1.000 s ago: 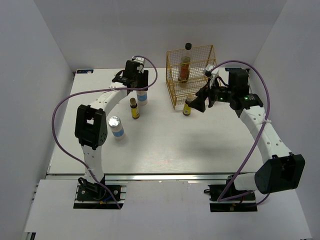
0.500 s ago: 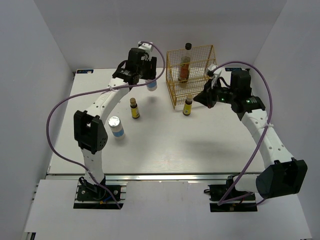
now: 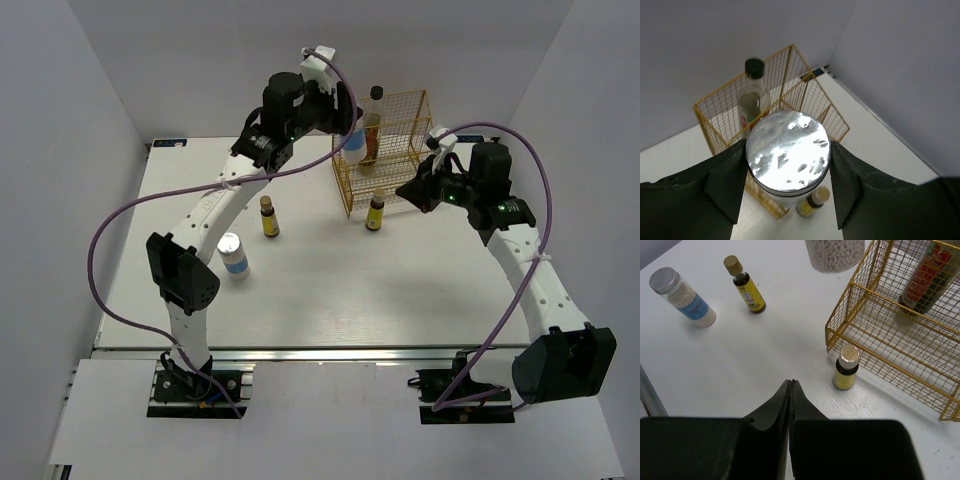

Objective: Organize the condiment bottles

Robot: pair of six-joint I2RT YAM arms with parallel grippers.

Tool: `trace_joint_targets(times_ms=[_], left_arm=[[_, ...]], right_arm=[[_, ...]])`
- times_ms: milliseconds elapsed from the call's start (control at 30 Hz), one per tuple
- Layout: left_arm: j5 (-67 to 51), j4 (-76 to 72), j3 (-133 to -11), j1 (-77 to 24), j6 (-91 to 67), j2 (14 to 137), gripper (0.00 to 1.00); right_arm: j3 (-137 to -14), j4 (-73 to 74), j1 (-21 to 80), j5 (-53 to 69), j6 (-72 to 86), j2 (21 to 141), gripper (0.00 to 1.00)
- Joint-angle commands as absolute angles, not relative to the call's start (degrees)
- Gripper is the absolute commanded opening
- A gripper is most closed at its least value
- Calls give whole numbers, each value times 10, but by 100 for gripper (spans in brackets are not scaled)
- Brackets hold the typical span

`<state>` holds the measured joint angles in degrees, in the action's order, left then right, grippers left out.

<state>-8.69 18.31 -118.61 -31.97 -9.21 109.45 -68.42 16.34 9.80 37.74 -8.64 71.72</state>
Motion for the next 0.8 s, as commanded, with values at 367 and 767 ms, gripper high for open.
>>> trace_joint_targets(times_ms=[367,767], left_arm=[[-38,-19,-1305,-345,-77,1232,0],[-9,-37,-1310,-346,-46,1273,0]], right_arm=[[-657,131,82,366,-74,679,0],[-641,126,78,367,-70,671,0]])
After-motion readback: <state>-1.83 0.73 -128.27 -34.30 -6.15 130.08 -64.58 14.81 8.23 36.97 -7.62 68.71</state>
